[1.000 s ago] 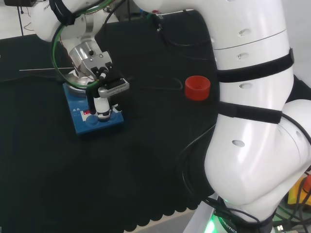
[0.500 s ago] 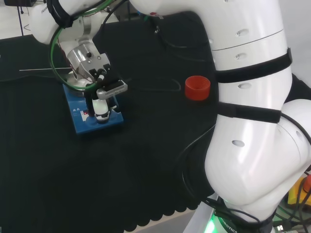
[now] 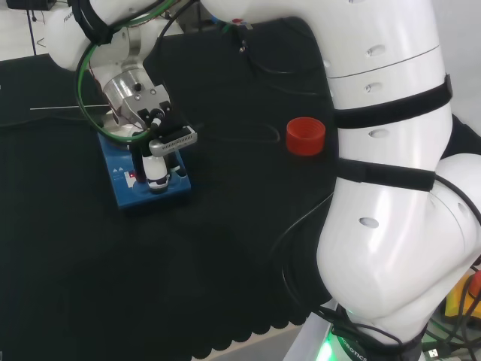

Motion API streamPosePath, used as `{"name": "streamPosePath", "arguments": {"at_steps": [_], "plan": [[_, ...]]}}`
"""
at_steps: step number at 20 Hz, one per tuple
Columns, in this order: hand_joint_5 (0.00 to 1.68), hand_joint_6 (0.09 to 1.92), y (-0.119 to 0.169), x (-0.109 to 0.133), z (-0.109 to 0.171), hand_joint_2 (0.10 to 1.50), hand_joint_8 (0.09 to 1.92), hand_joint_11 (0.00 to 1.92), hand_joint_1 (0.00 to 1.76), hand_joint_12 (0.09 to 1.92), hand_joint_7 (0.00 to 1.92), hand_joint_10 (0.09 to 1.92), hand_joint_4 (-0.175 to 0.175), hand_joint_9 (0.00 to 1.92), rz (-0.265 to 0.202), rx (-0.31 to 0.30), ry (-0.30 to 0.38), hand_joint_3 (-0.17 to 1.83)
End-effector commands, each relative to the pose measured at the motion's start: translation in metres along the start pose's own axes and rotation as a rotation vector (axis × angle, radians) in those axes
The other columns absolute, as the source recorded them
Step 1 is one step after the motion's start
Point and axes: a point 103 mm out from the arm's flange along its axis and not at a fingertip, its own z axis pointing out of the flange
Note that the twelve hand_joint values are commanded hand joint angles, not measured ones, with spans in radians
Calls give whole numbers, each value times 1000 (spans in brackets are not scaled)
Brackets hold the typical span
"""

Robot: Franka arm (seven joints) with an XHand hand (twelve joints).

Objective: Turn on the heater.

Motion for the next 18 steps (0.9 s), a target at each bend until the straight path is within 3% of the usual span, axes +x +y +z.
{"name": "streamPosePath", "arguments": {"at_steps": [1, 11, 18], "plan": [[310, 87, 2, 0, 3, 623, 1529, 1055, 1340, 1011, 1386, 1319, -25, 1470, 2, 7, 2, 1006], [313, 87, 6, -3, 3, 621, 1529, 1054, 1340, 1012, 1386, 1318, -25, 1470, 0, 17, 6, 1010], [314, 87, -17, -2, -22, 620, 1529, 1054, 1341, 1012, 1386, 1317, -25, 1471, 2, -33, 2, 1011]]}}
